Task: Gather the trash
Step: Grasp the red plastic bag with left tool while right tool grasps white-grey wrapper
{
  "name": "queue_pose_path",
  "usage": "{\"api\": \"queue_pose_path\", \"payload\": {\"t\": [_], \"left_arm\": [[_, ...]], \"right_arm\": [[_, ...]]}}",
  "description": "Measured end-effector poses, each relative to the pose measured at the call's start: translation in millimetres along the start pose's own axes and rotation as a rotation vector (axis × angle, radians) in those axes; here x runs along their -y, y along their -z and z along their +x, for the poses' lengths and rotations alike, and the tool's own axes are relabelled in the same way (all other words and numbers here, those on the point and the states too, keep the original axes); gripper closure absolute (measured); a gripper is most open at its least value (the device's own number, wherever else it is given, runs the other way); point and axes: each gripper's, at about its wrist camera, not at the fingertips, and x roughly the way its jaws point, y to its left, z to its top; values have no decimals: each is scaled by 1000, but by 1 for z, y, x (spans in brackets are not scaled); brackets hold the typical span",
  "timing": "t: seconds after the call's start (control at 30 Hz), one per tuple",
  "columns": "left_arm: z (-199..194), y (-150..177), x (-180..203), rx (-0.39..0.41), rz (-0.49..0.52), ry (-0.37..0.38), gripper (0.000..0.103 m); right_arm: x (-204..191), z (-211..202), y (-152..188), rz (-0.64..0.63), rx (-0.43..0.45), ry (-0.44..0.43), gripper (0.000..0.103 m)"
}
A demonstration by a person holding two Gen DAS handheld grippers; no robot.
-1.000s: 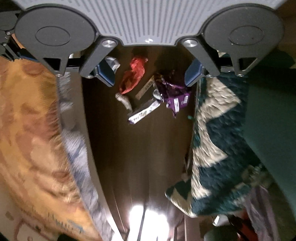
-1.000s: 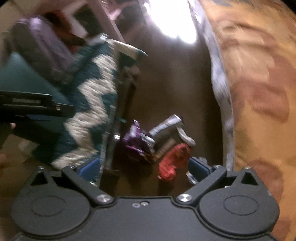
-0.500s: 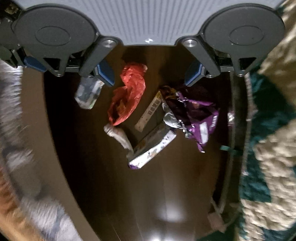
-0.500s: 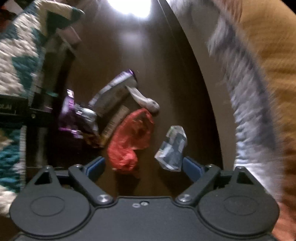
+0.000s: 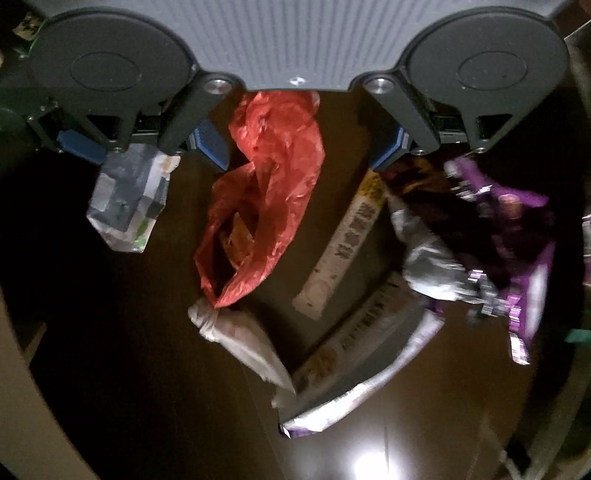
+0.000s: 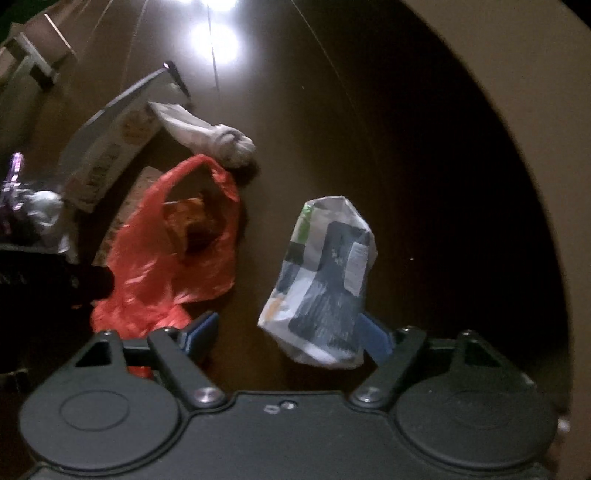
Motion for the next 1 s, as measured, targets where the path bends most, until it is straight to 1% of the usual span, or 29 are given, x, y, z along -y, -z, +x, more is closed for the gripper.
{"api": "queue_pose_path", "payload": {"t": [0.17,0.23,0.27,0.33,0.37,0.4,0.47,0.5,0.53,0.57,0.6,0.63,0.67,0.7,0.73,0.83,0.9,1.0], "left_arm": [[36,0,3,-20,15,13,21],[46,1,3,-34,18,17,21],[50,3,4,-38,18,17,23],[55,4,5,-47,15,27,30],[58,5,5,-55,16,32,35],[60,6,6,-58,17,34,37],[63,7,5,-62,8,34,44],[65,8,6,-65,3,36,46],[65,9,4,-65,-3,39,52],[64,10,4,-65,-10,40,62],[63,10,4,-67,-15,41,67],[62,11,4,-71,-21,45,71],[61,11,5,-76,-30,49,77],[59,12,5,-77,-34,49,83],[57,12,7,-78,-29,42,86],[43,11,11,-71,-17,21,88],[27,12,13,-77,-38,20,88],[-1,21,9,-85,-73,17,88]], "right_arm": [[8,25,-1,2,10,28,24],[11,32,-2,0,9,41,32],[13,36,-2,0,-1,41,39],[15,43,-1,-2,-16,43,40],[14,45,0,-15,-20,50,43],[13,46,1,-31,-23,58,46],[10,50,2,-57,-24,77,58],[9,50,2,-64,-25,86,61],[8,51,3,-72,-25,93,63],[8,50,3,-76,-24,95,68],[7,49,3,-79,-23,92,69],[5,47,4,-85,-21,91,73],[3,45,4,-97,-19,93,77],[0,42,4,-103,-19,92,77],[-1,40,5,-105,-20,82,79],[-5,29,6,-107,-19,70,82],[-6,19,3,-116,-17,67,82],[-10,-9,5,-125,-15,52,82]]}}
